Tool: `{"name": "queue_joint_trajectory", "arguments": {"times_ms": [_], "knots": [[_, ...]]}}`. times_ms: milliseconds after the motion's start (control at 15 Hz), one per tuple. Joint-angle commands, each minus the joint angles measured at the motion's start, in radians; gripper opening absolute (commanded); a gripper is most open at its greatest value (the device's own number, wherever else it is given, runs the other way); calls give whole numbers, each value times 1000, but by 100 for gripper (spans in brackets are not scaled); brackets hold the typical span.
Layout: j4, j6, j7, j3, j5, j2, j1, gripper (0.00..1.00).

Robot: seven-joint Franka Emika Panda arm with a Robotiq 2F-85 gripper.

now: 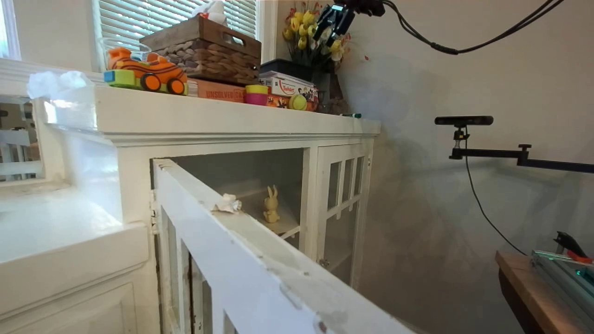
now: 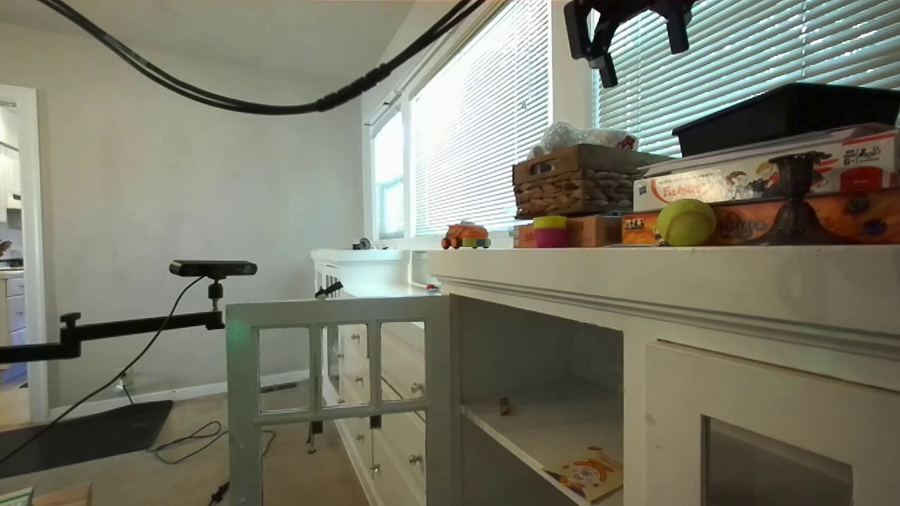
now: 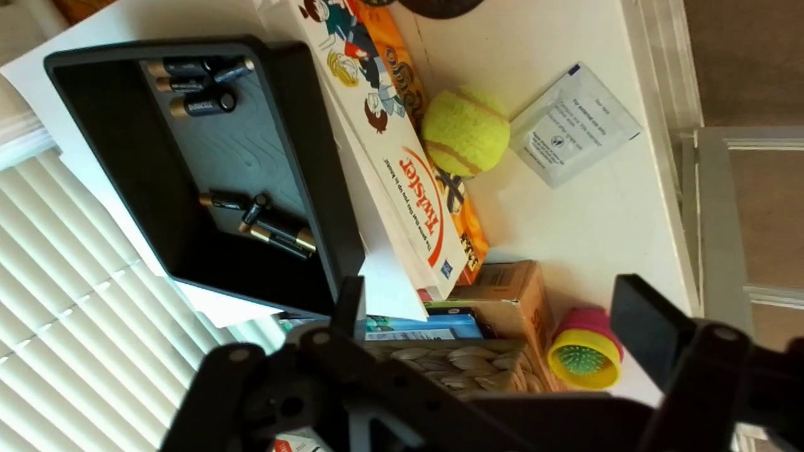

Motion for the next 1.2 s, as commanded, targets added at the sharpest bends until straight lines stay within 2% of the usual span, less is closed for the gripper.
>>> {"name": "queue_joint_trajectory", "arguments": {"times_ms": [0,600,1133], "knots": [[96,-63,-69,15,54,69,-43,100],[267,-75,-116,56,29,205,-98,100],[467,-106,-135,112,13,367,-156,100]]}}
